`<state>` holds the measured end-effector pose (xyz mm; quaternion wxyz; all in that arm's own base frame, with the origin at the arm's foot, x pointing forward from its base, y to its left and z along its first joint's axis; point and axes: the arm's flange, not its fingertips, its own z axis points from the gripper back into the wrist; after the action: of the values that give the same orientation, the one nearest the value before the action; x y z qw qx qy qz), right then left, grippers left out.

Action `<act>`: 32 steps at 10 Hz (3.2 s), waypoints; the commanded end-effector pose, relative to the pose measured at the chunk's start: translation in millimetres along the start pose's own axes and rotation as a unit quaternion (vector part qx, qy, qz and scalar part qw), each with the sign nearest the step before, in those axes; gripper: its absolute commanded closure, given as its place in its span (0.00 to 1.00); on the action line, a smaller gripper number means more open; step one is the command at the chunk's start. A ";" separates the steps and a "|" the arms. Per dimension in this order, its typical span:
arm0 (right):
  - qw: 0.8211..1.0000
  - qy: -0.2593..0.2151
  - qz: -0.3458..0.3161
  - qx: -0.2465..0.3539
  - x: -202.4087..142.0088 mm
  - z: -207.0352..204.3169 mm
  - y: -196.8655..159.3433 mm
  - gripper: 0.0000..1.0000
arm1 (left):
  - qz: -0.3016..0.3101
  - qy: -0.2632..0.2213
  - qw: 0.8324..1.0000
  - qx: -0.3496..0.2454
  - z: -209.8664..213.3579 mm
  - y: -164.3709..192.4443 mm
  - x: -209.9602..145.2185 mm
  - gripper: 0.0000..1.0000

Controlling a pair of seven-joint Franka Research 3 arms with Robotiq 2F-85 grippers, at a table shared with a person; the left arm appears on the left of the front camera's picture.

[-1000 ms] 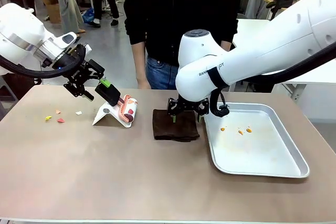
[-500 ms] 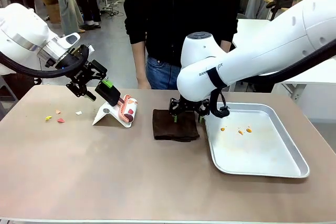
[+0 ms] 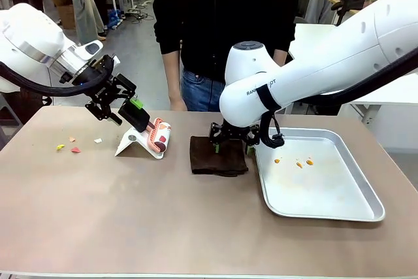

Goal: Clean the surface of the table.
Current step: Hold the Lint Roller with your left hand and the towel with your right hand.

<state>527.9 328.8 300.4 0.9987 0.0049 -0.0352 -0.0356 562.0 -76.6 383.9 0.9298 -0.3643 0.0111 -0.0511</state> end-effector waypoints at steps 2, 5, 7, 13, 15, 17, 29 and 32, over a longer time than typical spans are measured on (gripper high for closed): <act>1.000 0.008 -0.010 0.010 4.8 -7.3 5.0 0.00 | 0.003 -0.010 1.000 0.000 -1.9 -4.7 5.6 0.00; 0.999 0.024 -0.011 0.022 5.2 -9.4 4.1 0.59 | 0.004 -0.021 1.000 0.002 -1.8 -6.1 6.5 0.59; 0.999 0.027 -0.011 0.026 5.5 -9.5 3.8 1.00 | 0.002 -0.025 1.000 0.007 -1.4 -6.3 7.2 1.00; 0.999 0.039 -0.008 0.026 7.7 -13.2 3.9 1.00 | 0.002 -0.026 1.000 0.005 -1.3 -7.7 8.1 1.00; 0.999 0.043 -0.005 0.027 7.6 -14.0 3.7 1.00 | 0.001 -0.027 1.000 0.004 -0.4 -7.9 7.4 1.00; 0.998 0.048 0.008 0.048 4.5 -9.6 2.6 1.00 | -0.005 -0.028 1.000 -0.007 4.2 -9.9 2.2 1.00; 0.733 0.044 0.095 0.672 -63.9 80.6 -198.4 1.00 | -0.034 -0.123 0.946 -0.296 151.3 68.2 -95.9 1.00; 0.721 0.003 0.054 0.691 -94.2 107.3 -257.3 1.00 | -0.041 -0.091 0.938 -0.333 193.9 141.0 -133.9 1.00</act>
<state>420.5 87.8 380.9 0.7095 0.7004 -0.0271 0.0728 451.0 150.1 431.4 0.7558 -0.6494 -0.0816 -0.0201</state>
